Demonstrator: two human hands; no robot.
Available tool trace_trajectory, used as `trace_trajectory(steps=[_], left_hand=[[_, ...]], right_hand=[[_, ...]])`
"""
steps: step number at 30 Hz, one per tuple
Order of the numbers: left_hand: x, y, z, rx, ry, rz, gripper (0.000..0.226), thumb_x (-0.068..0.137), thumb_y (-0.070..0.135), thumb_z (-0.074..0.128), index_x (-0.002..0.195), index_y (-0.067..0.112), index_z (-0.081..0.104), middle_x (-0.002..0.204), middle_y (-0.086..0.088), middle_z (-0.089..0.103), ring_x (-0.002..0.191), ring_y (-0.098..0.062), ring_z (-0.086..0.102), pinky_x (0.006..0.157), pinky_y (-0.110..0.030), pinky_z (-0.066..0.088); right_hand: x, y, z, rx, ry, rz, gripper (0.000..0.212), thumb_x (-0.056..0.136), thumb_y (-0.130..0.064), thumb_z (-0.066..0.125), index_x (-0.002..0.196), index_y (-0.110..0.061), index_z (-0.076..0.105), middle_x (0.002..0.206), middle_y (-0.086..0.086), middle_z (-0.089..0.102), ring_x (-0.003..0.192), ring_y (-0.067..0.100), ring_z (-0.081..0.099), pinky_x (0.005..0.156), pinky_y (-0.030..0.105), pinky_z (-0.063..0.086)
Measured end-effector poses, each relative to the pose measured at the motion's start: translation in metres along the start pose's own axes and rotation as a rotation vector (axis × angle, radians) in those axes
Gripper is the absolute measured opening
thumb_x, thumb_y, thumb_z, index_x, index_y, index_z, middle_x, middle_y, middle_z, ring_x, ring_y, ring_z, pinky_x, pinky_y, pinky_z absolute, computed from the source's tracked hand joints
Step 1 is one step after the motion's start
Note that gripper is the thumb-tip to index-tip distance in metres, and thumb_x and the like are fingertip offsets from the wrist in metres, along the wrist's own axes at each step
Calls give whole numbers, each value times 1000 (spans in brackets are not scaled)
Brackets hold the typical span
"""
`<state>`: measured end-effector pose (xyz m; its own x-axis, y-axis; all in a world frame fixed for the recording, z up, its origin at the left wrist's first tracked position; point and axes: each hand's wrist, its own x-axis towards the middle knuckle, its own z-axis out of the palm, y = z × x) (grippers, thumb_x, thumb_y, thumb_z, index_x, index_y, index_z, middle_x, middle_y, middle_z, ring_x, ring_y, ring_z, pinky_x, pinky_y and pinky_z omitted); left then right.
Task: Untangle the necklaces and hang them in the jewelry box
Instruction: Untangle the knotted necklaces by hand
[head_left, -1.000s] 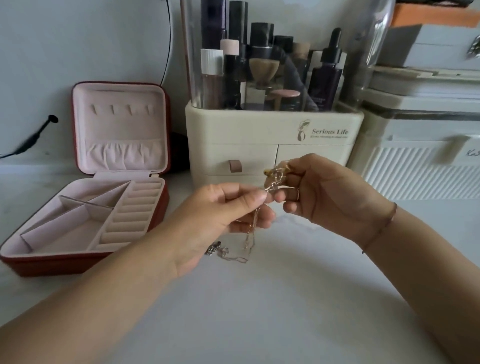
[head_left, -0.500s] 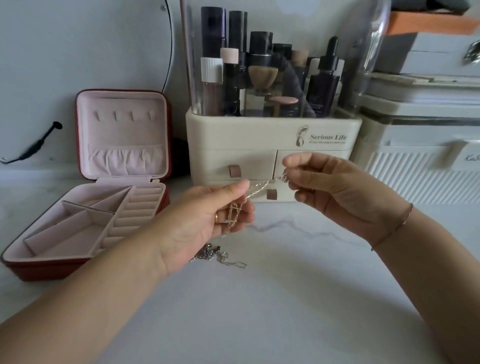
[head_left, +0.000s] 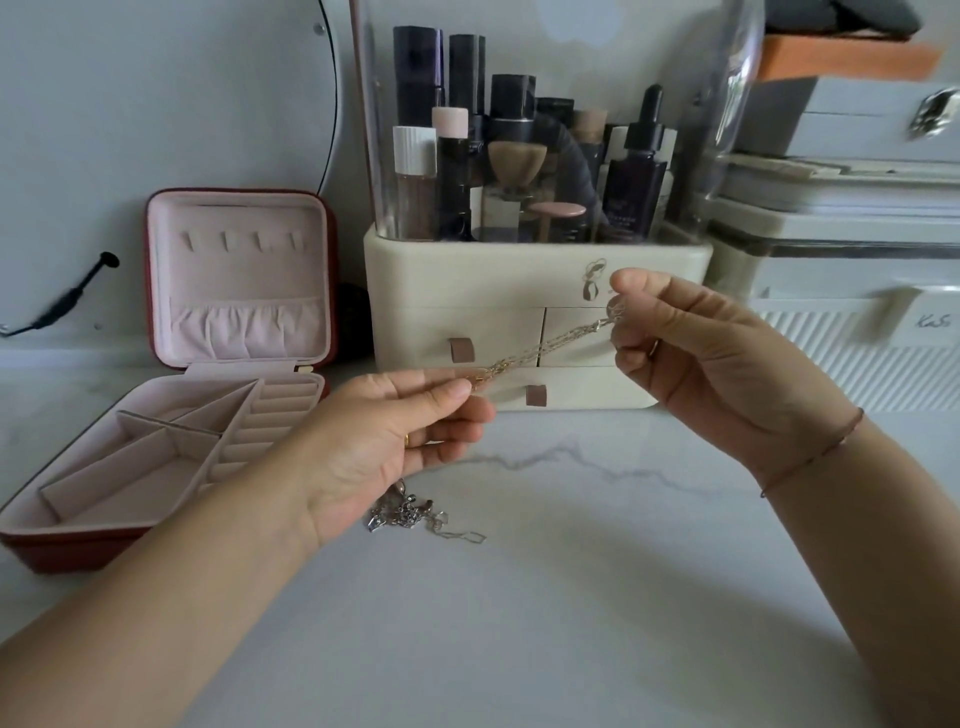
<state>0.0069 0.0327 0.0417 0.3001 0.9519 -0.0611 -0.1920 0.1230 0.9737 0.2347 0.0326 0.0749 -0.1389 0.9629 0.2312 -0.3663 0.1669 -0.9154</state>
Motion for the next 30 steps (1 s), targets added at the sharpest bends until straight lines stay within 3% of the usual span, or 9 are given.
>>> trace_trajectory(steps=[2, 6, 13, 22, 26, 30], left_hand=[[-1, -1, 0, 28, 2, 3, 29, 70, 18, 63, 96, 6, 68, 84, -9, 74, 70, -13, 69, 64, -22, 57], [0, -1, 0, 19, 3, 17, 21, 66, 15, 67, 86, 10, 66, 93, -10, 74, 80, -14, 69, 70, -22, 57], [-1, -2, 0, 120, 17, 22, 23, 68, 23, 67, 88, 11, 68, 68, -6, 68, 73, -17, 68, 64, -21, 55], [-2, 2, 21, 239, -95, 109, 38, 72, 31, 66, 105, 13, 71, 102, -3, 74, 105, -15, 66, 96, -30, 47], [0, 7, 30, 272, -149, 63, 26, 83, 23, 63, 104, 9, 70, 91, -6, 75, 88, -15, 70, 92, -29, 50], [2, 2, 27, 156, -160, 24, 25, 89, 15, 57, 108, 3, 67, 85, -9, 74, 79, -17, 70, 83, -28, 56]], right_hand=[[0, 0, 1, 38, -9, -12, 14, 80, -8, 57, 89, -12, 68, 75, -2, 57, 64, 7, 51, 57, 17, 46], [0, -2, 1, 112, -39, -25, 18, 80, -4, 56, 90, -14, 67, 76, -2, 59, 66, 7, 53, 60, 17, 47], [-2, 4, 4, 38, -196, -10, 24, 81, 2, 53, 95, -13, 67, 81, 1, 59, 71, 10, 56, 69, 20, 50], [-3, 12, 12, -65, -215, 49, 22, 76, 1, 59, 95, -8, 64, 78, 3, 64, 67, 10, 59, 67, 20, 51], [-2, 17, 16, -69, -232, 71, 20, 79, 2, 56, 97, -5, 61, 78, 5, 63, 67, 13, 59, 67, 22, 52], [-1, 20, 13, -99, -196, 79, 18, 79, 2, 57, 95, -5, 62, 80, 6, 60, 68, 13, 56, 65, 21, 50]])
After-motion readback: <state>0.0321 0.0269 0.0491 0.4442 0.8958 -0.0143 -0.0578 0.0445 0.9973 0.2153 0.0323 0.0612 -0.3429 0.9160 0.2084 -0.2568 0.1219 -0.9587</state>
